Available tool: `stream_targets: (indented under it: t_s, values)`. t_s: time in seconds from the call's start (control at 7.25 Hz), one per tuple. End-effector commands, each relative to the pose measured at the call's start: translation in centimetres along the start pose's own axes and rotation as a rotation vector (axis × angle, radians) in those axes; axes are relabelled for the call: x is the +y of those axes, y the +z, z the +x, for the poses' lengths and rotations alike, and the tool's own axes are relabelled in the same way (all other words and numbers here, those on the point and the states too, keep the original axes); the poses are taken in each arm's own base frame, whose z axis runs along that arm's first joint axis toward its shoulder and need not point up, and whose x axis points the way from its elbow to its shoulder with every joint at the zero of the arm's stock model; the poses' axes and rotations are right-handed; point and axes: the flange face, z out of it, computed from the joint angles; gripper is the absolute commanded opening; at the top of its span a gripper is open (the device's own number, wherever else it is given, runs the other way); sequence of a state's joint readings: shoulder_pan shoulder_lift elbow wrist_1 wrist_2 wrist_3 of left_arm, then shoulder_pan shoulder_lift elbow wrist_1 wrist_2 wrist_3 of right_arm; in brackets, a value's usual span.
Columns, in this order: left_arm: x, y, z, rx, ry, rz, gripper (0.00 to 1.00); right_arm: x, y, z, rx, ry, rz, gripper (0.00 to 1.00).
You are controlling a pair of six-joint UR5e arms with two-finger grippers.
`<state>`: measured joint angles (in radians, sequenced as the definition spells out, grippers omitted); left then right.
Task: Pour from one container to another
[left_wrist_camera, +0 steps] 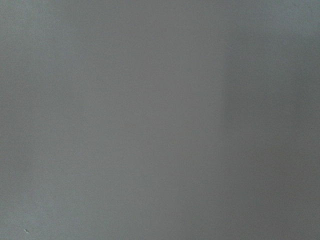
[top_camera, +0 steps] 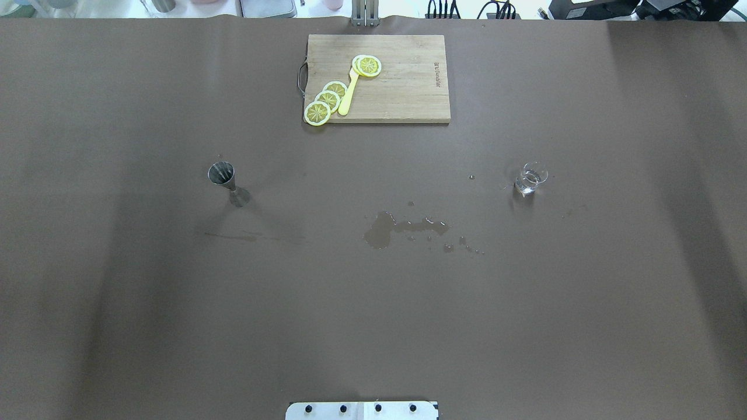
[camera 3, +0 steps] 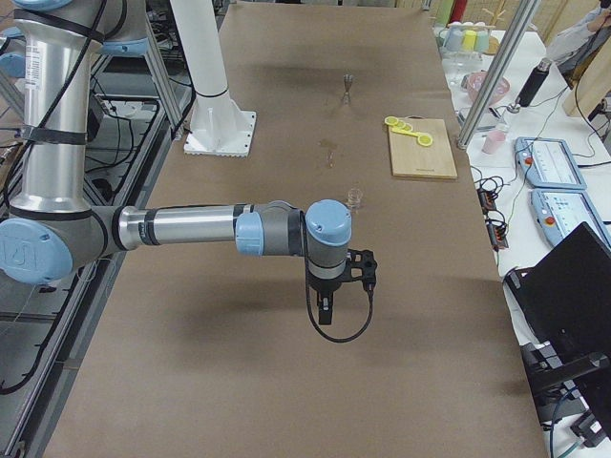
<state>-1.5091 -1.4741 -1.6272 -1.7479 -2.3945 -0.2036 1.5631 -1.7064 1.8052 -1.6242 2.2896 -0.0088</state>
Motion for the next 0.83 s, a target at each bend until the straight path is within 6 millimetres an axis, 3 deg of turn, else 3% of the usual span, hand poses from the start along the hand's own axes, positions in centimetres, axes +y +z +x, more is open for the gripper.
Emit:
stream_targets:
  t_s: [0.0, 0.69]
  values:
    - [0.2, 0.1, -0.2, -0.001, -0.005, -0.002, 0.99, -0.4, -0.3, -0.2, 0.001, -0.011, 0.007, 1.00]
    - [0.0, 0.4, -0.4, -0.002, -0.007, -0.009, 0.99, -1.0, -1.0, -1.6, -0.019, -0.027, 0.022, 1.00]
